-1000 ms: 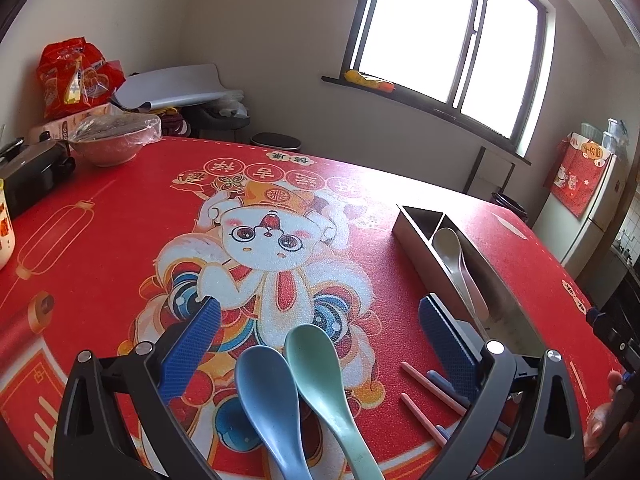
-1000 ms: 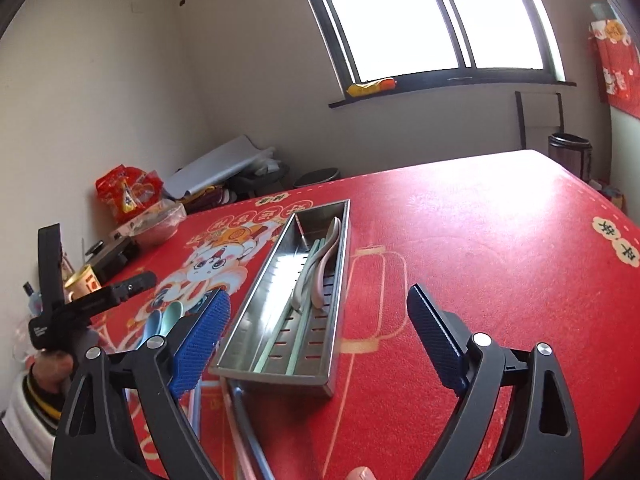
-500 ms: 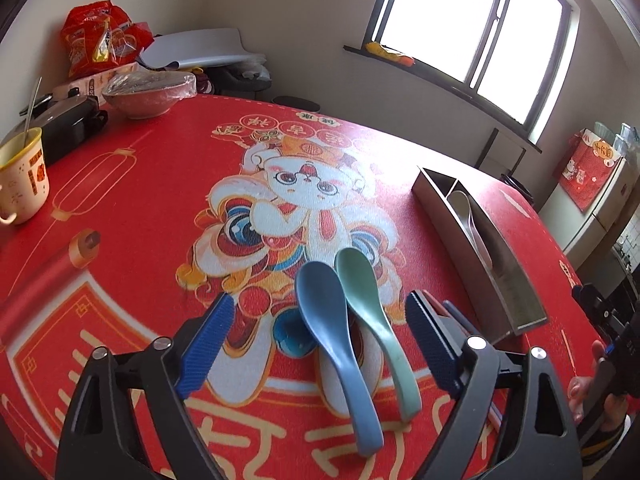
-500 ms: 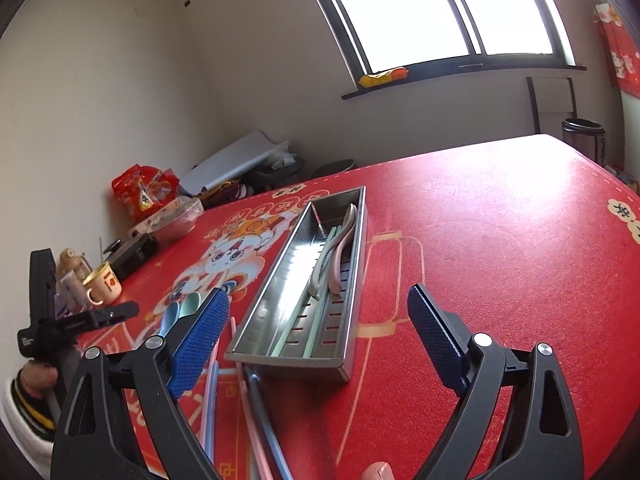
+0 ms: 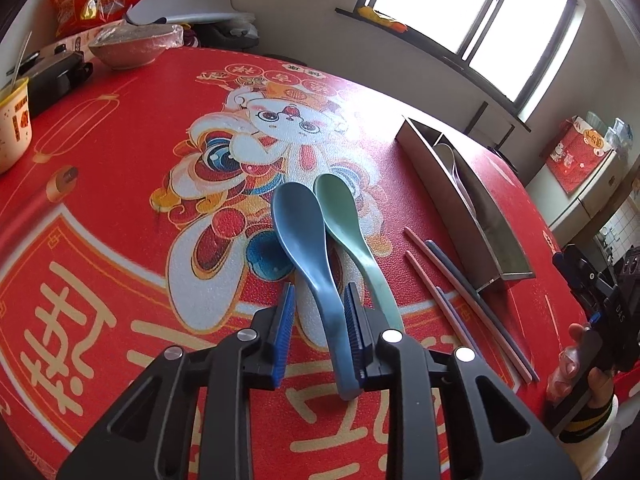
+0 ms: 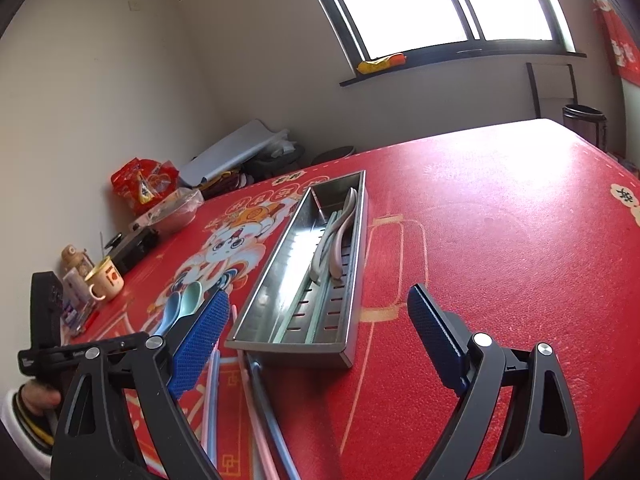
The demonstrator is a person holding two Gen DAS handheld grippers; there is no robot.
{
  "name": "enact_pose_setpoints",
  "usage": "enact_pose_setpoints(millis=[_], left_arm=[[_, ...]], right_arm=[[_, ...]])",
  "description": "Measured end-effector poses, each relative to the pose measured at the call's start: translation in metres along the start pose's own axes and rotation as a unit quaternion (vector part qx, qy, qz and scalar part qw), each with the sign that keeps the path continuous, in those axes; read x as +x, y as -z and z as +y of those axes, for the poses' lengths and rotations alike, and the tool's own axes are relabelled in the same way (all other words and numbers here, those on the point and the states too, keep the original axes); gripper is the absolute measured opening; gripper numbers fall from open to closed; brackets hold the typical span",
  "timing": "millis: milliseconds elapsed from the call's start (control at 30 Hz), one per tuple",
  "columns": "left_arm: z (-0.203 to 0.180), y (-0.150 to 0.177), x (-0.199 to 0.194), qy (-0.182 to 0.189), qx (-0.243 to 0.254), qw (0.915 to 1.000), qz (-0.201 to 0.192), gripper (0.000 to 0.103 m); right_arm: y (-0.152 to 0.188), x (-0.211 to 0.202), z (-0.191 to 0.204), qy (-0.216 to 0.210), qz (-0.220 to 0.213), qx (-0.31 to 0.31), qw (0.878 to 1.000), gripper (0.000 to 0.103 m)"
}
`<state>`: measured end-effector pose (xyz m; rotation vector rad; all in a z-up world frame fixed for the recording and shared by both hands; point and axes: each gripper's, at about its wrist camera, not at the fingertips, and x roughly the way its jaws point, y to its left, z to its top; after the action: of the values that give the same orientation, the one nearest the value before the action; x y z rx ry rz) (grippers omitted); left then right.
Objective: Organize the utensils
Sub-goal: 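Lower the left gripper onto the blue spoon, close and lift it, then move the right gripper down to the pink and dark blue chopsticks while the left gripper holds the blue spoon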
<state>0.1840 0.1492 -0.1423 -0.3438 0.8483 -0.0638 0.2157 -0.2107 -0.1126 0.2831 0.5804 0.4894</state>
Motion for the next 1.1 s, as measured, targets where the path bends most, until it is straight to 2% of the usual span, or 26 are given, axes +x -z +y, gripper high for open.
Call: enact_pose_setpoints(millis=[200,433,733,800,967,1100], left_arm=[[0.008,-0.003,0.011,0.026,-0.036,0.9988,0.018,0.022],[0.001,0.0,0.014,0.03,-0.025,0.999,0.023,0.018],[-0.025,0.014,0.011,-0.001,0.059,0.998,0.02,0.01],[-0.026,0.016,0.013,-0.005,0.068,0.9973,0.028,0.007],[-0.026,0.017,0.01,-0.03,0.088,0.9951,0.031,0.007],[-0.015,0.018,0.005,-0.032,0.08,0.9957,0.033,0.007]], right_arm=[[0.0,-0.001,0.002,-0.006,-0.001,-0.004,1.0,0.088],[0.0,-0.002,-0.001,-0.01,-0.002,0.001,1.0,0.088],[0.0,-0.003,-0.001,-0.014,-0.004,0.001,1.0,0.088],[0.0,-0.003,-0.001,-0.014,-0.004,0.002,1.0,0.088],[0.0,-0.002,-0.001,-0.017,-0.001,0.002,1.0,0.087],[0.0,-0.001,0.0,-0.02,0.002,0.002,1.0,0.087]])
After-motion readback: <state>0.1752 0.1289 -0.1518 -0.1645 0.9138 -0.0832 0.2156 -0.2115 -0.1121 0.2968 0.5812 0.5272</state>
